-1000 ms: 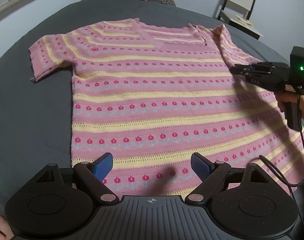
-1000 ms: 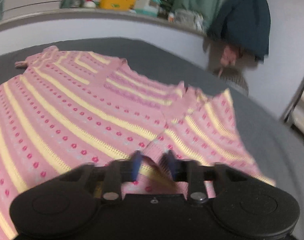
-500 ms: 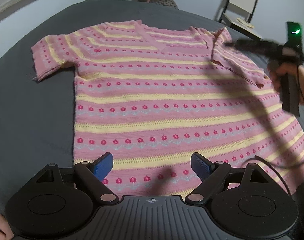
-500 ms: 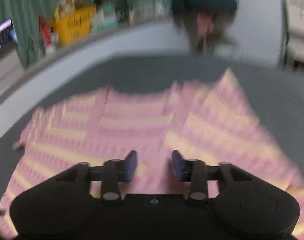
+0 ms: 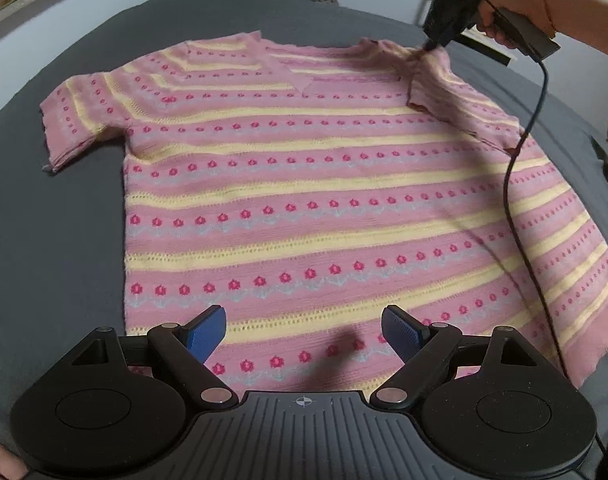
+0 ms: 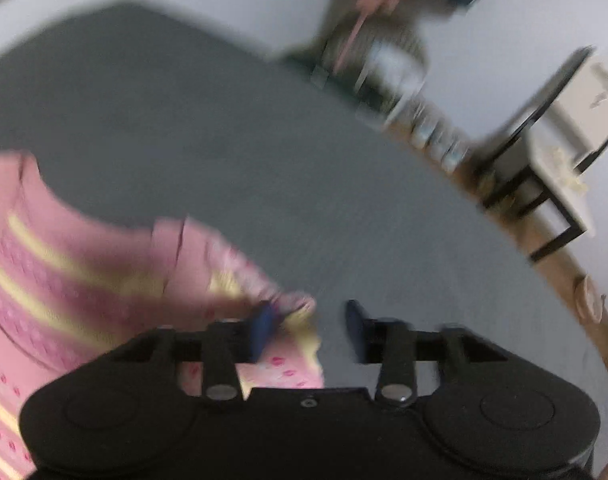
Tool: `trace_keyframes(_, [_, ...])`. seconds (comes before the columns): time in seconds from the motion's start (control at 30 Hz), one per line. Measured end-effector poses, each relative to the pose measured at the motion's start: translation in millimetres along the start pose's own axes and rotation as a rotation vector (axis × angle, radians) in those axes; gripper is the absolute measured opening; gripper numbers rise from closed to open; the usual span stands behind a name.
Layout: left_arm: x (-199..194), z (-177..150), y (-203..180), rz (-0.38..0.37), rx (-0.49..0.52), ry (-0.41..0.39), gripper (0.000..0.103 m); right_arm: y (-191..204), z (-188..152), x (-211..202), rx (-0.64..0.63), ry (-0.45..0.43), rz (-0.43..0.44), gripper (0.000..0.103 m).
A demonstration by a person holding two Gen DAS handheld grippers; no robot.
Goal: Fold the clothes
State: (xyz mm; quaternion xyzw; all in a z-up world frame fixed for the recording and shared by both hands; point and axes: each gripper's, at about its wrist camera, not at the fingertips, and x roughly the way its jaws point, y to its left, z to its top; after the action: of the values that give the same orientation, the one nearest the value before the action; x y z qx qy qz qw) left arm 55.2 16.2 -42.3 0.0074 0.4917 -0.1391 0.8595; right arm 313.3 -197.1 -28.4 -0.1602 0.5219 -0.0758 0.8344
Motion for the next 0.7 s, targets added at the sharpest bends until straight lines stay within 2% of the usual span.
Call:
trace_keyframes(0.03, [0, 0, 1, 0.006, -0.006, 0.004, 0.086, 4, 3, 10, -0.014, 0.035, -0.012, 0.014])
trace_keyframes(0.07, [1, 0, 2, 0.010, -0.013, 0.007, 0.086, 5, 5, 17, -0.002, 0.029, -0.043, 0.015])
trace_keyframes(0.17, [4, 1, 5, 0.021, -0.028, 0.015, 0.086, -2, 1, 37, 0.116, -0.010, -0.026, 0.015])
trace_keyframes(0.2, [5, 2, 5, 0.024, -0.031, 0.018, 0.086, -9, -2, 41, 0.173, -0.042, -0.004, 0.016])
trace_keyframes(0.3, [12, 2, 5, 0.031, -0.030, 0.037, 0.086, -35, -12, 46, 0.334, -0.139, 0.070, 0.032])
trace_keyframes(0.37, [16, 3, 3, 0.034, -0.026, 0.051, 0.086, -60, -21, 39, 0.453, -0.190, 0.160, 0.045])
trace_keyframes(0.43, [17, 3, 0, 0.034, -0.007, 0.052, 0.086, -86, -31, 28, 0.561, -0.242, 0.250, 0.048])
trace_keyframes(0.53, [16, 3, -2, 0.030, -0.002, 0.051, 0.086, -106, -42, 11, 0.580, -0.288, 0.295, 0.049])
trace_keyframes(0.6, [14, 4, -3, 0.029, 0.001, 0.046, 0.086, -107, -51, 3, 0.527, -0.250, 0.293, 0.046])
trace_keyframes(0.67, [12, 4, -4, 0.031, 0.006, 0.041, 0.086, -102, -64, 2, 0.478, -0.196, 0.326, 0.030])
trace_keyframes(0.7, [11, 4, -4, 0.030, 0.008, 0.039, 0.086, -98, -69, 2, 0.465, -0.176, 0.346, 0.026])
